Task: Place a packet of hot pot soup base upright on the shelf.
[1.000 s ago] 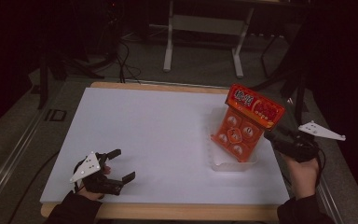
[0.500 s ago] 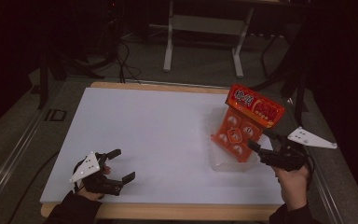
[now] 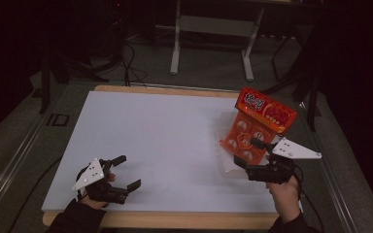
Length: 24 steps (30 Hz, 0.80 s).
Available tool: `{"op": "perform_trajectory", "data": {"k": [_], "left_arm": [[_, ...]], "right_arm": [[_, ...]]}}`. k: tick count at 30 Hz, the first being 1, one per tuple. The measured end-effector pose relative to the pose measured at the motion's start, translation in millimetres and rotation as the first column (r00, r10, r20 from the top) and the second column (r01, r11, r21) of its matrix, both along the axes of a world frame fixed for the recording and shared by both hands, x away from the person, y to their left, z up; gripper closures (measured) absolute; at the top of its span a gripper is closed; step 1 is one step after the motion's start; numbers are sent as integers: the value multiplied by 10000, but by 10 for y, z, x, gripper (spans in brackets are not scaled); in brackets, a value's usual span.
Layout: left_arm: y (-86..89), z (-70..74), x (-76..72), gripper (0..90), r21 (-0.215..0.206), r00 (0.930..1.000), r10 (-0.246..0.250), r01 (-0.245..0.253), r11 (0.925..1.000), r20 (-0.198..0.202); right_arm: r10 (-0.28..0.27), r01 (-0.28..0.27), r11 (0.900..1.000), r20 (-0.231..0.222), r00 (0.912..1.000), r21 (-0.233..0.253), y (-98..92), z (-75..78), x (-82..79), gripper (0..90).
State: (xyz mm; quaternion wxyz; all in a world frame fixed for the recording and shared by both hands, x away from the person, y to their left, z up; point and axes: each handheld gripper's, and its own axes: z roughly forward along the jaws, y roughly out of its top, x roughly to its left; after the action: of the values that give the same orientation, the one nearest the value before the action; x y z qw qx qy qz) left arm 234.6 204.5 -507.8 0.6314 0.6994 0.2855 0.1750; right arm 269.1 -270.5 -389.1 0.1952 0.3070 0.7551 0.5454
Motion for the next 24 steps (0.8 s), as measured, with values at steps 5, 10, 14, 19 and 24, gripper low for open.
{"op": "perform_trajectory", "data": {"k": [5,10,14,19,24], "left_arm": [[-4,2,-5,21,-3,10000,-49,49,10000,23],[-3,4,-9,21,14,10000,-68,68,10000,38],[-2,3,-7,21,43,10000,-85,85,10000,36],[-10,5,-11,21,19,9999,-112,112,9999,57],[-19,-2,-13,21,50,9998,-173,173,9998,55]], "right_arm": [[524,-524,9986,-77,9986,-3,147,-94,-15,139],[1097,-1092,9937,-178,9938,247,272,-198,-19,139],[1465,-1455,9888,-285,9888,345,366,-272,-21,139],[1639,-1632,9863,-341,9859,232,448,-346,-20,139],[1987,-1992,9800,-586,9783,-23,561,-484,-31,140]]}}
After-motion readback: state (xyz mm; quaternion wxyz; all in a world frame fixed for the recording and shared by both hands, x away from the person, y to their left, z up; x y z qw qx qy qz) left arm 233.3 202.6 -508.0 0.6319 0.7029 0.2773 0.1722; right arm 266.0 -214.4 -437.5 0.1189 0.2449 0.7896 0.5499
